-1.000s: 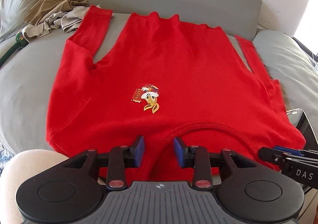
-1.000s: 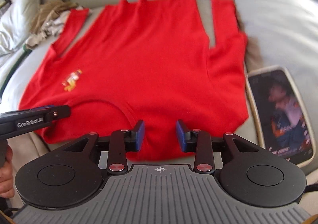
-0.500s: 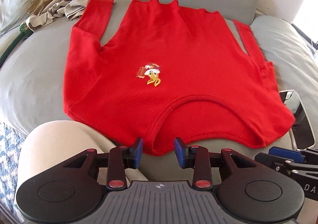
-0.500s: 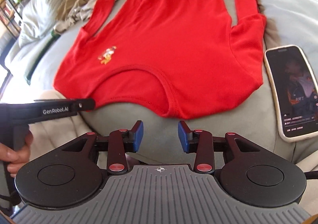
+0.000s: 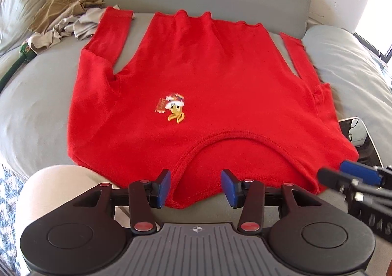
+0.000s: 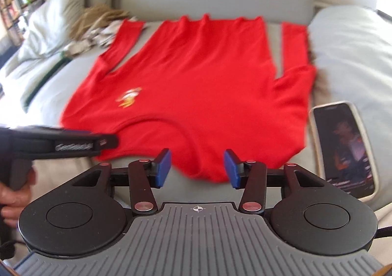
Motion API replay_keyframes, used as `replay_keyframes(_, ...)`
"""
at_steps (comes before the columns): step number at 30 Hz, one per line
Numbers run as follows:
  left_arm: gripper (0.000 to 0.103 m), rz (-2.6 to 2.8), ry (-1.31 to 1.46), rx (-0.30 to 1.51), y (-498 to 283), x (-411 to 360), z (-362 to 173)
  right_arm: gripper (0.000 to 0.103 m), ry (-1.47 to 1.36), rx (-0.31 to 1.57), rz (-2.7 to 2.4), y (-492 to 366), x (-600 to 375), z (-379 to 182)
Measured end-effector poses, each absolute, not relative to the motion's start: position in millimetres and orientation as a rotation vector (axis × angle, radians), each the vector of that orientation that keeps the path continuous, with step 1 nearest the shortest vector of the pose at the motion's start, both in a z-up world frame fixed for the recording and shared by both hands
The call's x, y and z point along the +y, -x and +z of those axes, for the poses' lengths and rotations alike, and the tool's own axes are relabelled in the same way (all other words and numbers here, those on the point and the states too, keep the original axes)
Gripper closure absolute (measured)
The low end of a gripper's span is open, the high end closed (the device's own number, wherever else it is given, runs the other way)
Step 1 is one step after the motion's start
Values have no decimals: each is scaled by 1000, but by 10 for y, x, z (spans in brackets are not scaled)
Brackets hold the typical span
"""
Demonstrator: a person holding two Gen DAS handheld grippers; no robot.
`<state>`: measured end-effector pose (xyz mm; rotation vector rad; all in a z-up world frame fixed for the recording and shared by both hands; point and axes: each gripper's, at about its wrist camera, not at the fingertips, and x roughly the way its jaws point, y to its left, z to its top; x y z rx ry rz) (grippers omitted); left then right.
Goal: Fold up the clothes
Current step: 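Move both tools along the flattened shirt toward its sleeves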
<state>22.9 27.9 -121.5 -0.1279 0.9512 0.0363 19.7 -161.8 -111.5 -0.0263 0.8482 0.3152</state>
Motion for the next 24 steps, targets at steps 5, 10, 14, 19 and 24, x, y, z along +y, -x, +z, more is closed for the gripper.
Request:
replay_keyframes(5,59,-9,103,980,-265,178,-1230,65,-40,961,276,-422,-1840,-1305)
replay_keyframes(10,58,-69,120,901,-366,76,-916,60,-185,941,311,-611,-2181,-959)
replay_keyframes(14,58,-143,143,855,-496,-63,-701,49,-212,838,265,-834,-2508,-467)
replay_keyframes(19,57,-239,150,812,-803,-313,-449,49,-255,766,212,-1188,-2908,23)
replay_keyframes(24,53,-325,147,751,-1237,-608,-179,44,-241,669,163,-1508,-3226,439)
